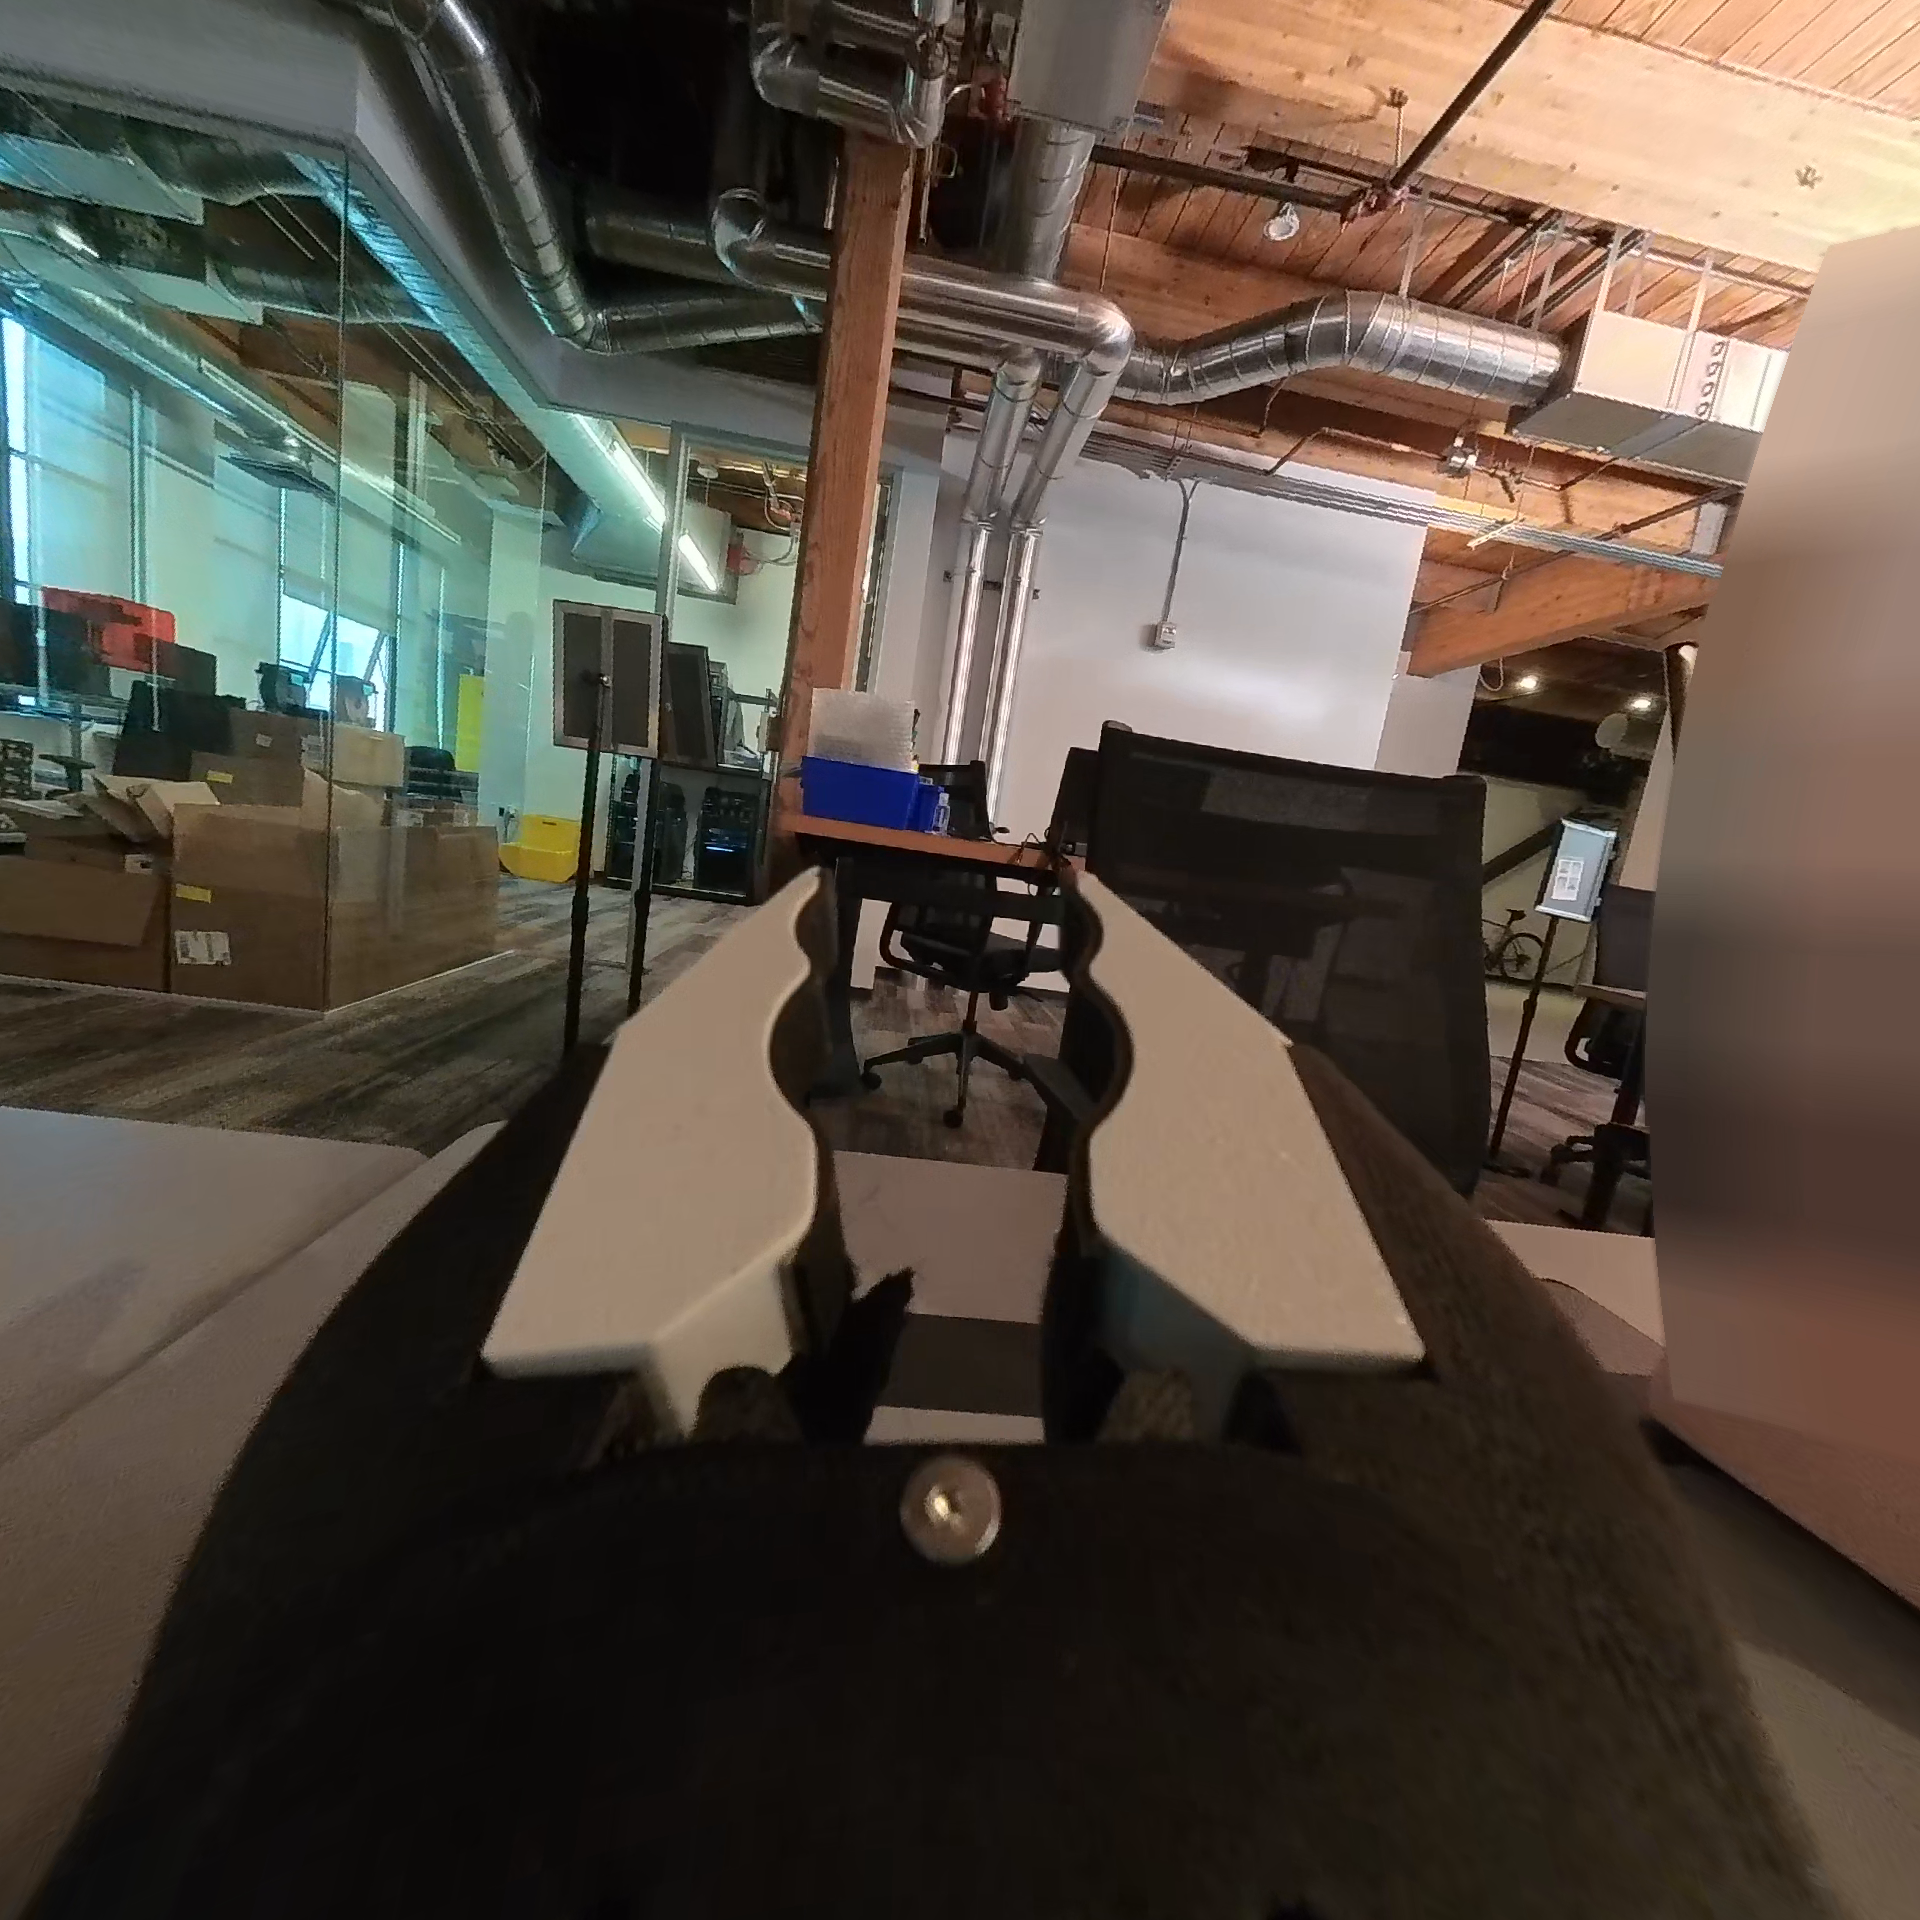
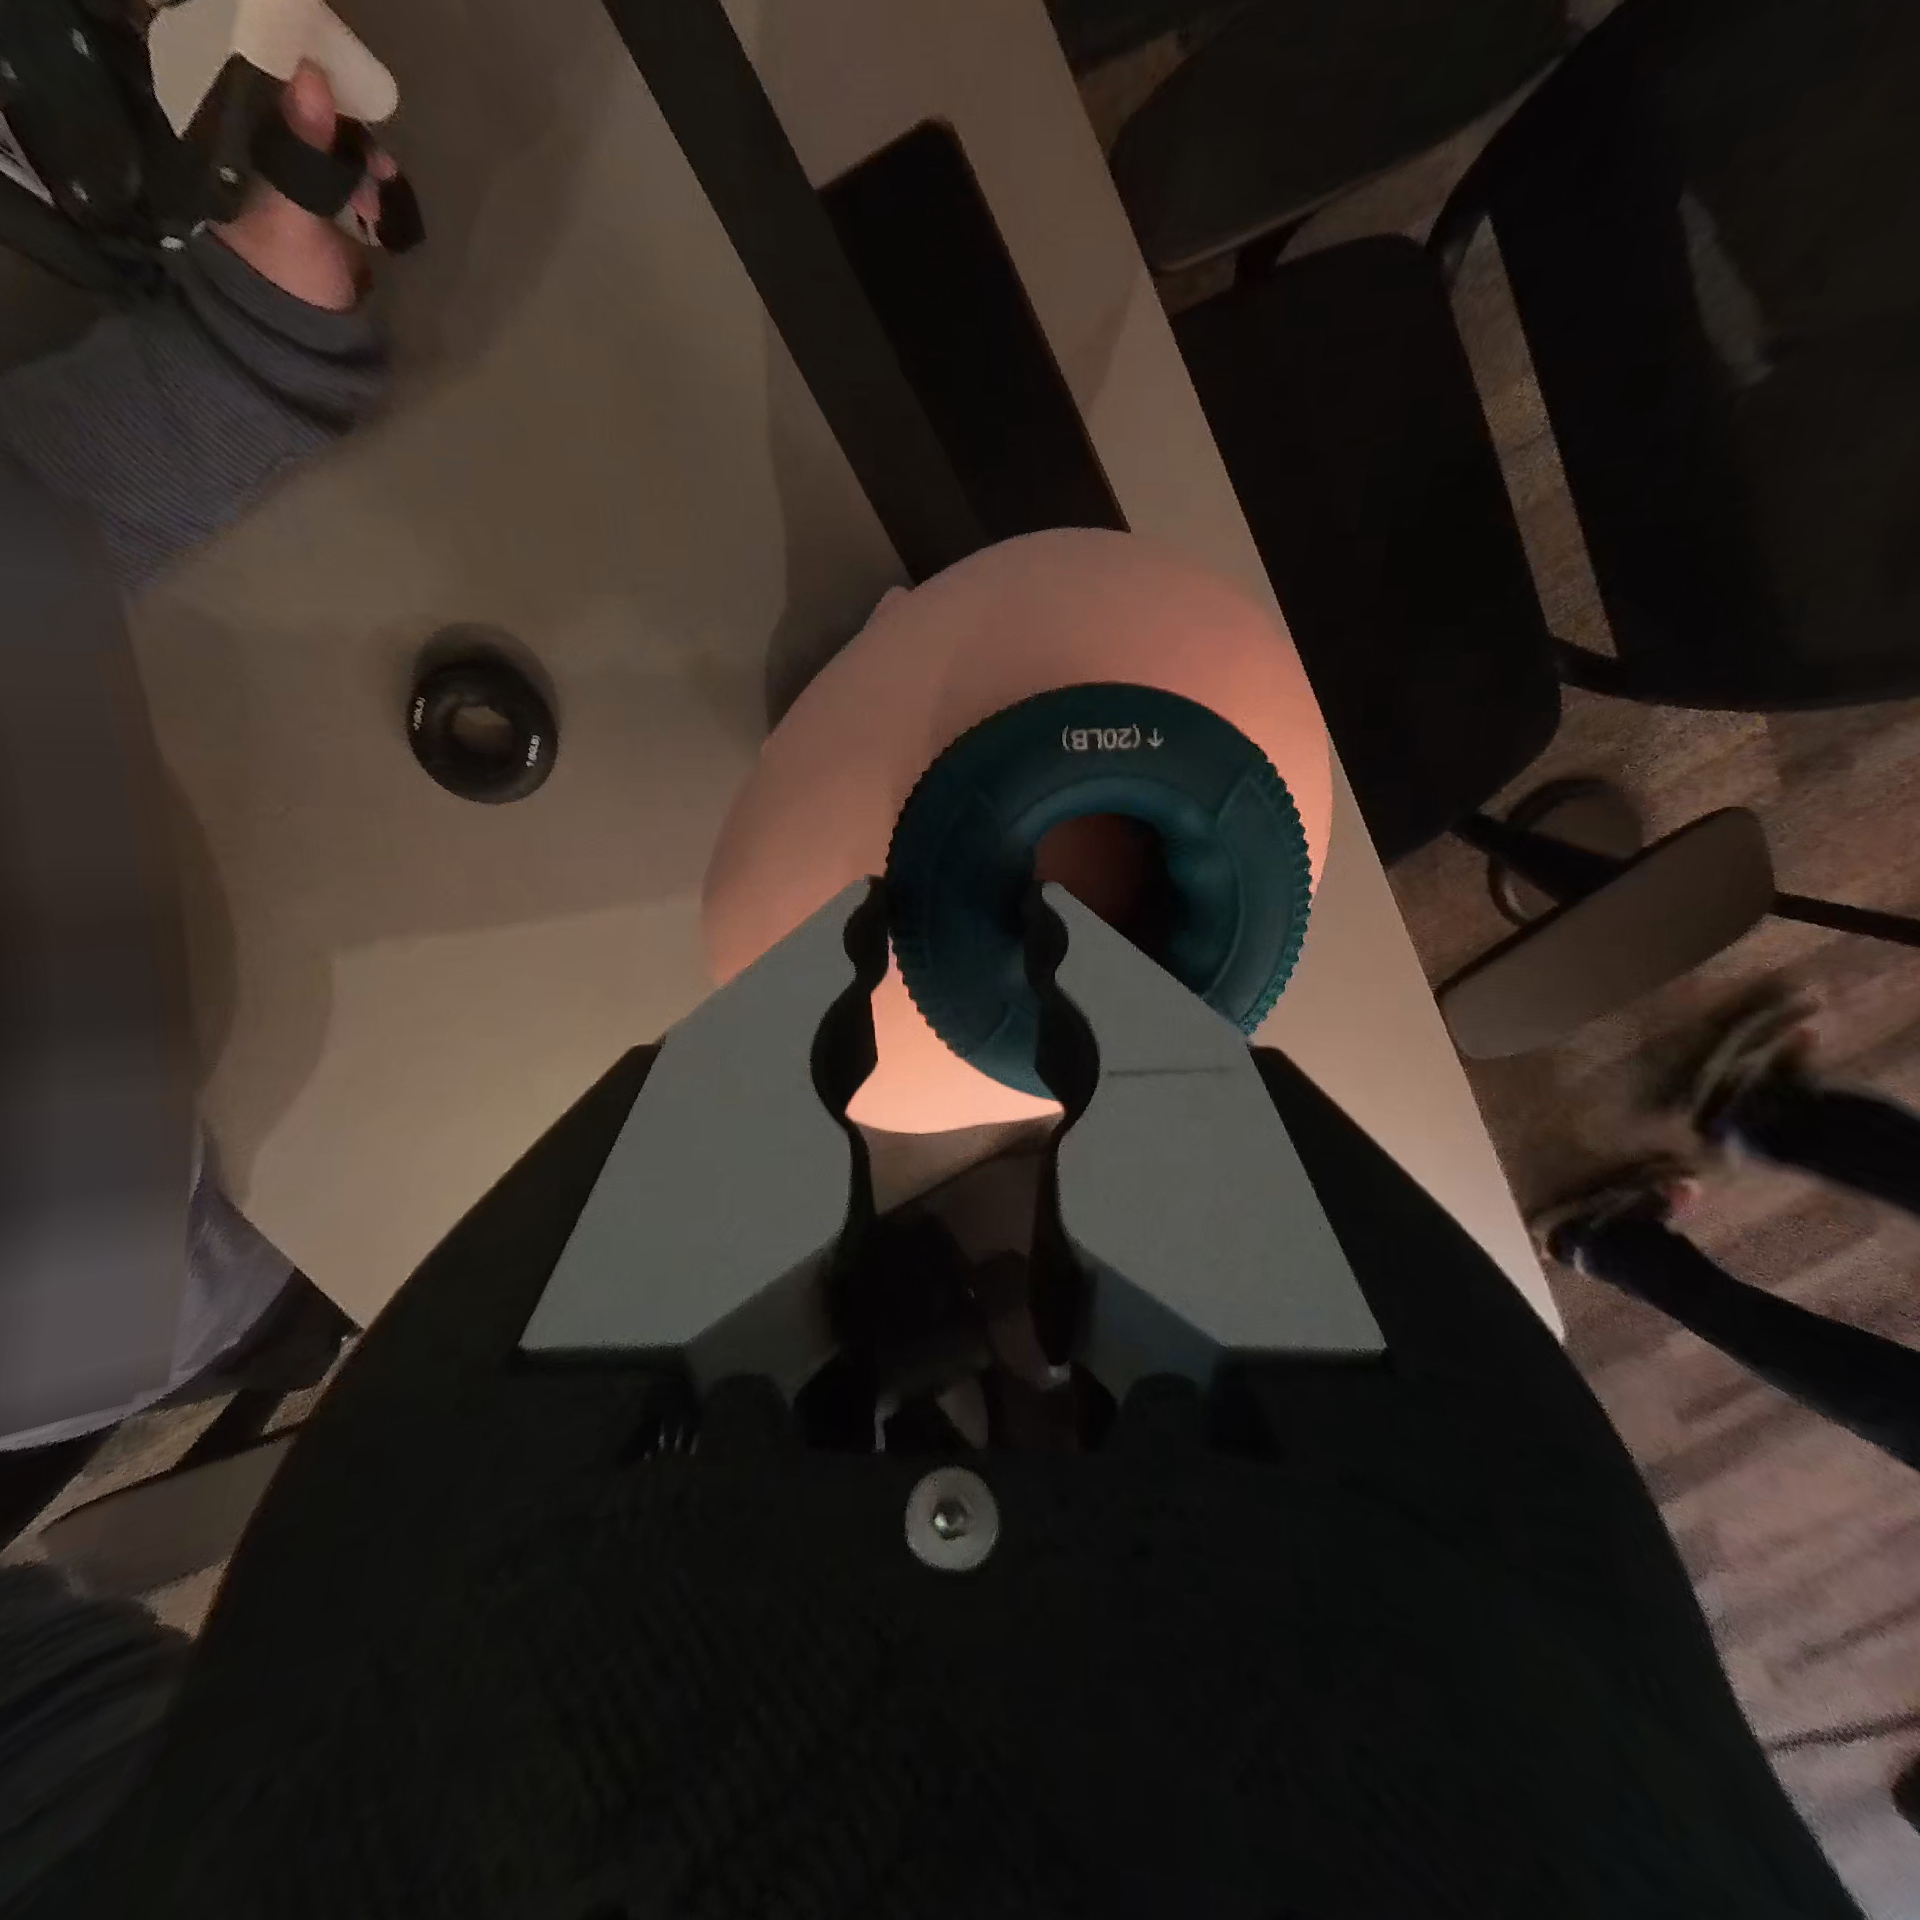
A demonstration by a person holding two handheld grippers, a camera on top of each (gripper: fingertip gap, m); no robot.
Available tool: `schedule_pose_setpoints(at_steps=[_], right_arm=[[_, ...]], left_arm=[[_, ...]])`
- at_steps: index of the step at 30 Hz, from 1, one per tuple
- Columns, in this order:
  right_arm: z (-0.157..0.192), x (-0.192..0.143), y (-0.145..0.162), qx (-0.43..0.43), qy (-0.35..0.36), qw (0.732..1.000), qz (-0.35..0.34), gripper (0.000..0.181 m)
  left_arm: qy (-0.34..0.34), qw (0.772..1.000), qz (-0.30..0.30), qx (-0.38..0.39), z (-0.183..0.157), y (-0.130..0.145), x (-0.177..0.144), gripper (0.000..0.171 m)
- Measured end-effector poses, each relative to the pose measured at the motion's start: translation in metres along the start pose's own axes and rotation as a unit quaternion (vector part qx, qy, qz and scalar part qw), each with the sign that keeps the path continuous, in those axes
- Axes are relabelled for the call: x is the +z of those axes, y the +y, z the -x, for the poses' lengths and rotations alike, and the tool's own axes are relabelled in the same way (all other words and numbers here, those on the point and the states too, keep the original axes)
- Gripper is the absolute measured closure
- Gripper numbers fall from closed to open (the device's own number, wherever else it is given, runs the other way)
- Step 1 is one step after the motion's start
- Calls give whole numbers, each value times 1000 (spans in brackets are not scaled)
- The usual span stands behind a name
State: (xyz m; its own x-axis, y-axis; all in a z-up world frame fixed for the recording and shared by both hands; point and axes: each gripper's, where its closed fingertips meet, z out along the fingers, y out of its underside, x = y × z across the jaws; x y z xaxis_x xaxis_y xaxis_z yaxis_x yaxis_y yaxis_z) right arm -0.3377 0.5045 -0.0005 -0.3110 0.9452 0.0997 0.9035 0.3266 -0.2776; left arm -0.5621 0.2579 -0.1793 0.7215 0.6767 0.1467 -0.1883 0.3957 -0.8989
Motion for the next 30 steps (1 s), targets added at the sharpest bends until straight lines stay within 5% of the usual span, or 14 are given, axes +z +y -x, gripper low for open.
schedule_pose_setpoints(at_steps=[3, 5, 8, 10, 14, 18, 25, 27, 30], right_arm=[[-7, -8, -6, -14, 47, 998, -32, 134], [-5, -26, -26, -30, 98, 988, -113, 124], [42, -31, -45, -104, 156, 956, -226, 128], [92, 7, -36, -149, 163, 947, -234, 140], [200, 148, 12, -220, 81, 957, -174, 157], [251, 251, 54, -185, -30, 975, -121, 154], [242, 296, 57, -111, -80, 987, -90, 143], [243, 311, 69, -131, -87, 987, -33, 148], [245, 317, 65, -147, -90, 984, -35, 159]], left_arm=[[1, 1000, 2, -3, 0, 1, 0, 131], [1, 1000, 2, -3, 0, 1, 0, 131], [0, 1000, 3, -7, 0, 2, 1, 131], [1, 1000, 5, -11, 0, 3, 1, 131], [2, 1000, 7, -13, -1, 3, 1, 130], [10, 1000, 12, -12, -6, 5, 1, 130], [32, 999, 17, 8, -22, 9, 4, 130], [36, 999, 18, 16, -24, 9, 4, 130], [38, 999, 18, 20, -26, 9, 4, 130]])
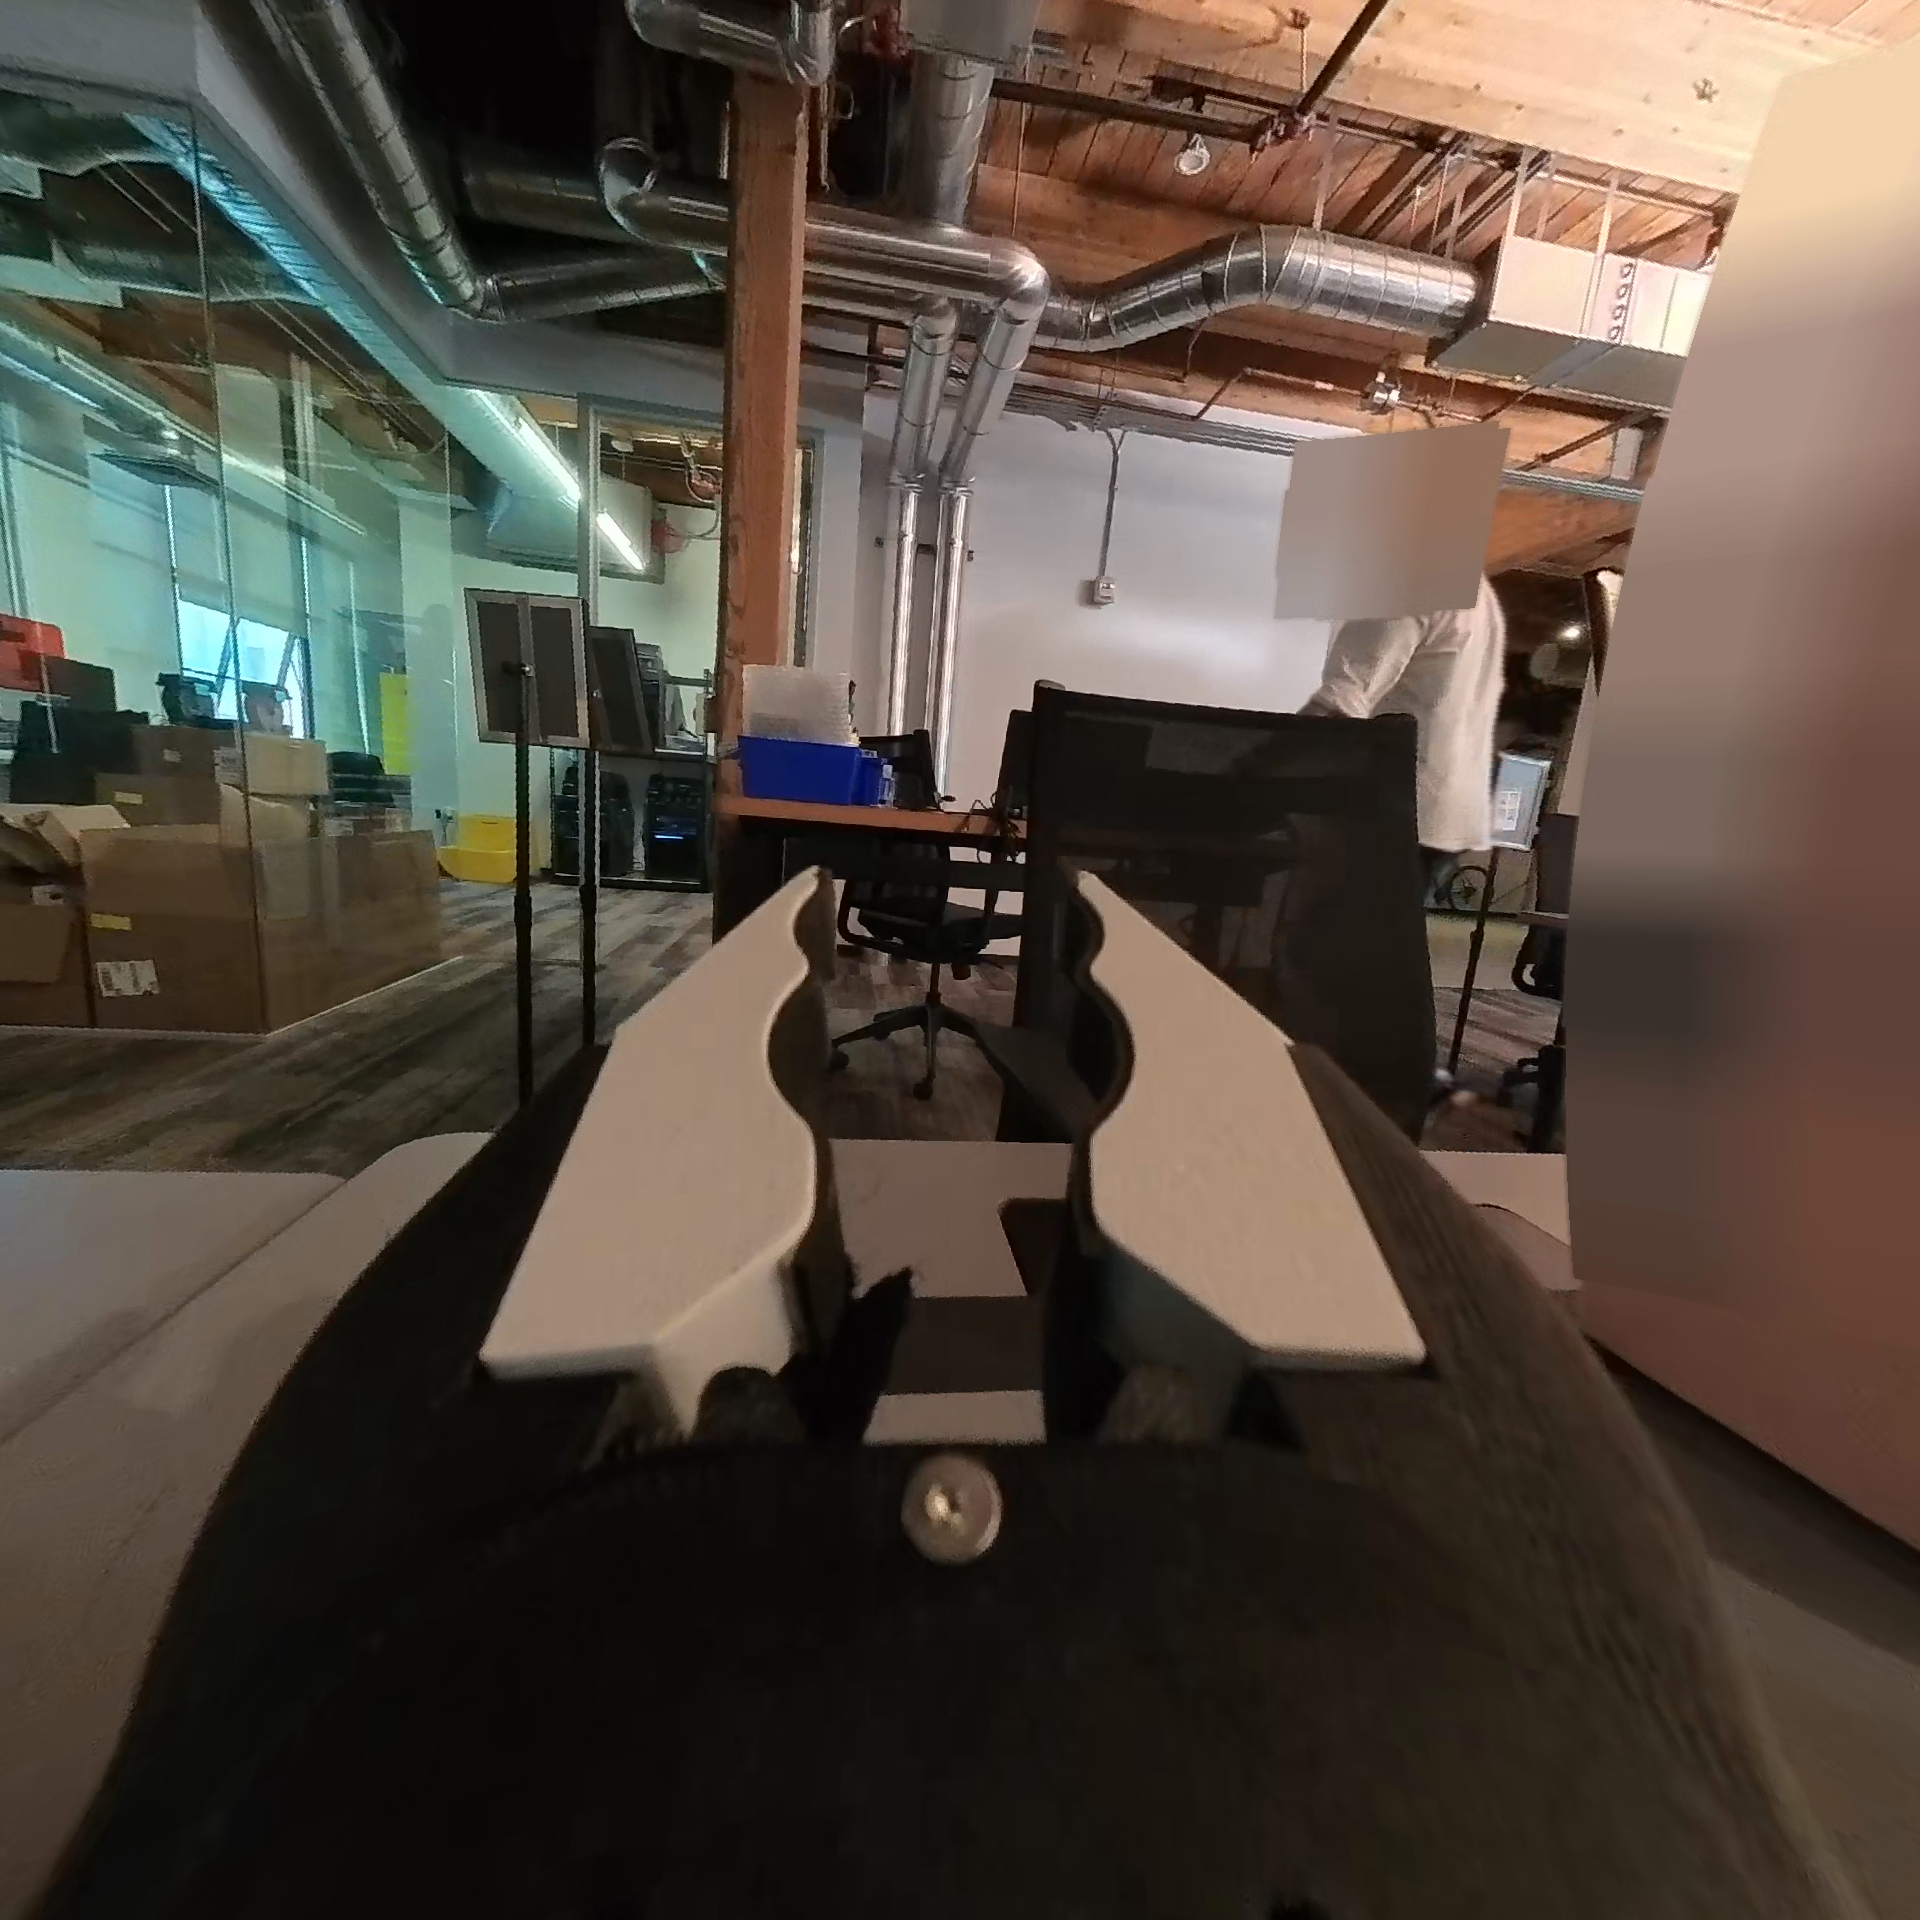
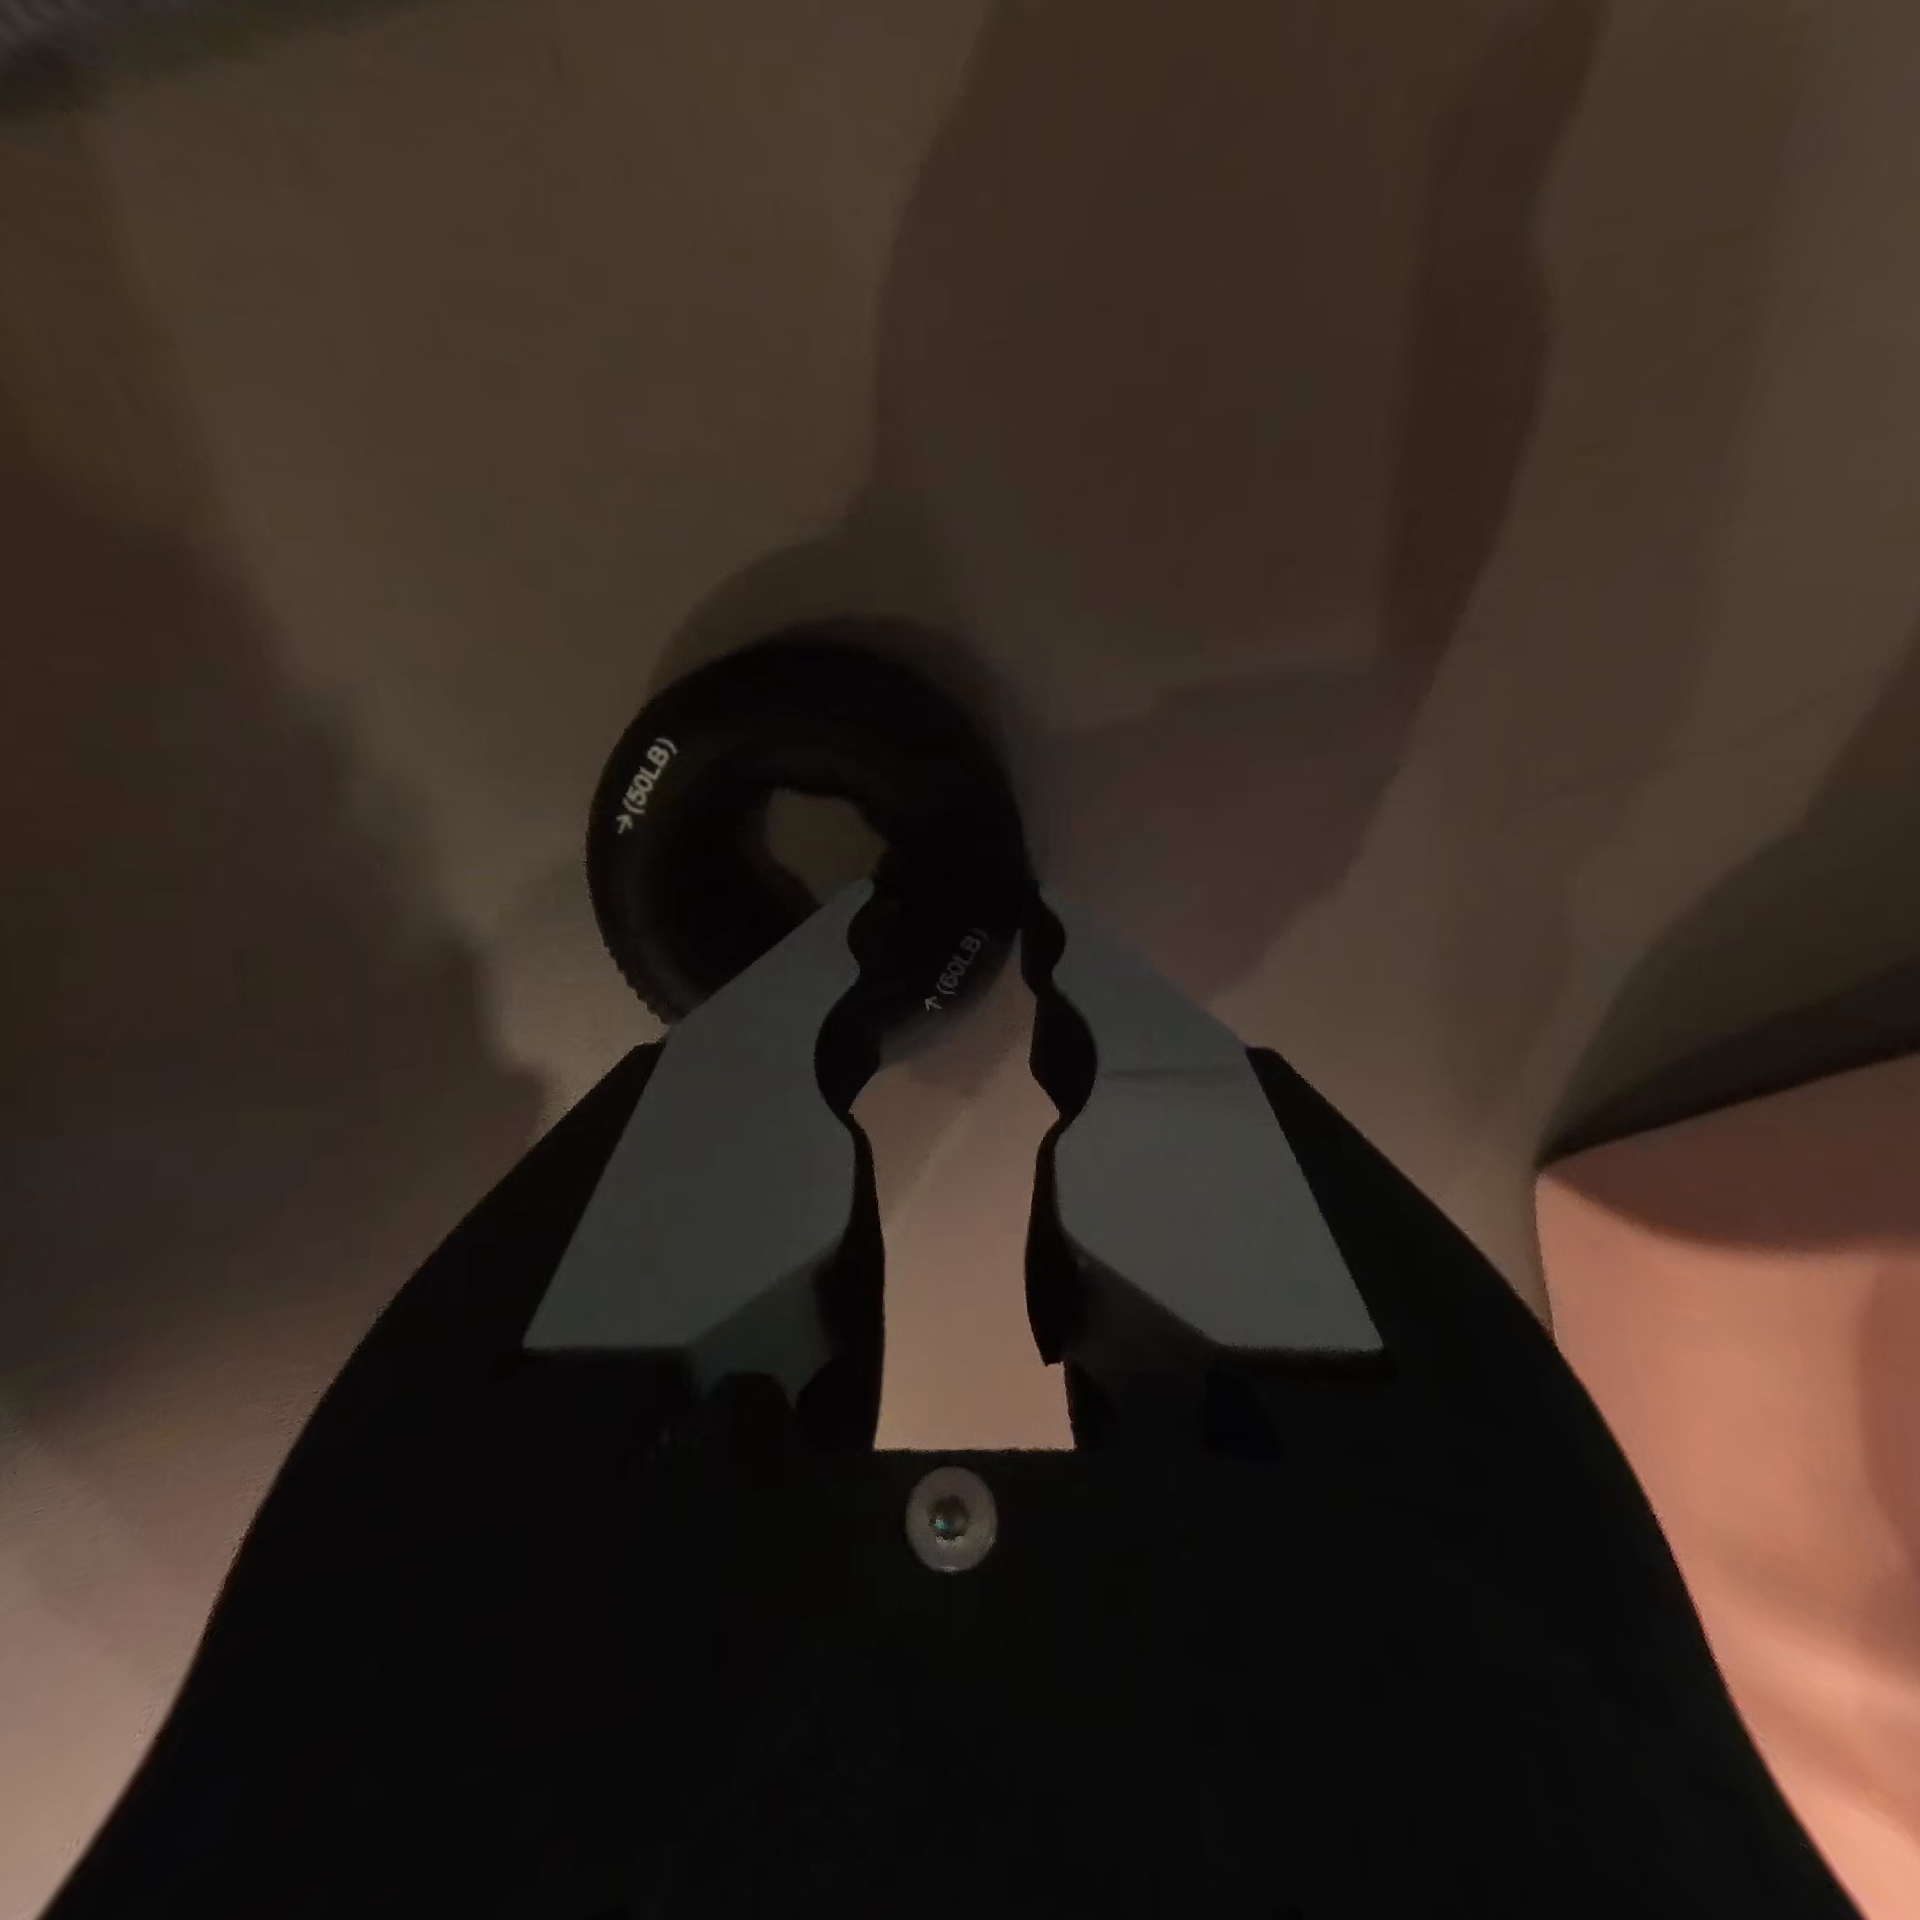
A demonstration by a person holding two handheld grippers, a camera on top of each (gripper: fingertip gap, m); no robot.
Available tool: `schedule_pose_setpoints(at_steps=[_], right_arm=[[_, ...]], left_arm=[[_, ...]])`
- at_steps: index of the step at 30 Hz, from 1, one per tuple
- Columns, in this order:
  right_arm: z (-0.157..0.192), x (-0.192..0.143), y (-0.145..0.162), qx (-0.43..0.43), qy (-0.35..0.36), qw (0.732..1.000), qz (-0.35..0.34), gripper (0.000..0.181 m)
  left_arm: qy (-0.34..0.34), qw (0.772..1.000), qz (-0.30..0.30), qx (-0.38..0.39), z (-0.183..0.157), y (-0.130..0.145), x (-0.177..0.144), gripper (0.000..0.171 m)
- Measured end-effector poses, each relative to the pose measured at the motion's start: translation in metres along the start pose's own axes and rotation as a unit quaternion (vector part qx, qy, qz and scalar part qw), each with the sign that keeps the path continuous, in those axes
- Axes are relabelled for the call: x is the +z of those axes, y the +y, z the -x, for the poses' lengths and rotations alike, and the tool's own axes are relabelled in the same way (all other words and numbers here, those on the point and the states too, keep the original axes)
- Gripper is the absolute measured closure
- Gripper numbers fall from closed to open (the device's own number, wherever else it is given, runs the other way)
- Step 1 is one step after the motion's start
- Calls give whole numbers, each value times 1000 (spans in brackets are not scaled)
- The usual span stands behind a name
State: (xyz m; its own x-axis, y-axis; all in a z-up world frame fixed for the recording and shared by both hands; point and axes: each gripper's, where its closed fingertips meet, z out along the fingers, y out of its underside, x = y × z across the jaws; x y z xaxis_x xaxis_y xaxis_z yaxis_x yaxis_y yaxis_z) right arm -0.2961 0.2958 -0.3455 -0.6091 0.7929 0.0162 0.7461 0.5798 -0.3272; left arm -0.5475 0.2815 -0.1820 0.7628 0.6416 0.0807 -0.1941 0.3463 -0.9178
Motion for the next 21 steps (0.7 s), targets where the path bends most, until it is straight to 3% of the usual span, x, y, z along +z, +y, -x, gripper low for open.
schedule_pose_setpoints(at_steps=[3, 5, 9, 12, 14, 17, 21], right_arm=[[4, -15, 0, -42, 16, 999, -5, 162], [-1, -57, -10, -79, 62, 995, -21, 162], [-24, -200, -56, -106, 146, 979, -94, 162], [-81, -315, -78, -92, 249, 958, -106, 161], [-125, -371, -79, -46, 279, 955, -92, 161], [-175, -405, -64, 39, 256, 964, -53, 162], [-212, -408, -33, 131, 218, 967, 7, 161]], left_arm=[[1, 1000, 2, -2, -1, 1, 0, 130], [1, 1000, 1, 0, -1, 1, 0, 130], [2, 1000, 3, 1, -2, 2, 0, 130], [6, 1000, 5, 7, -5, 3, 0, 130], [7, 1000, 6, 9, -6, 3, 0, 130], [6, 1000, 5, 5, -5, 3, 1, 130], [1, 1000, 3, -2, -2, 2, 0, 130]])
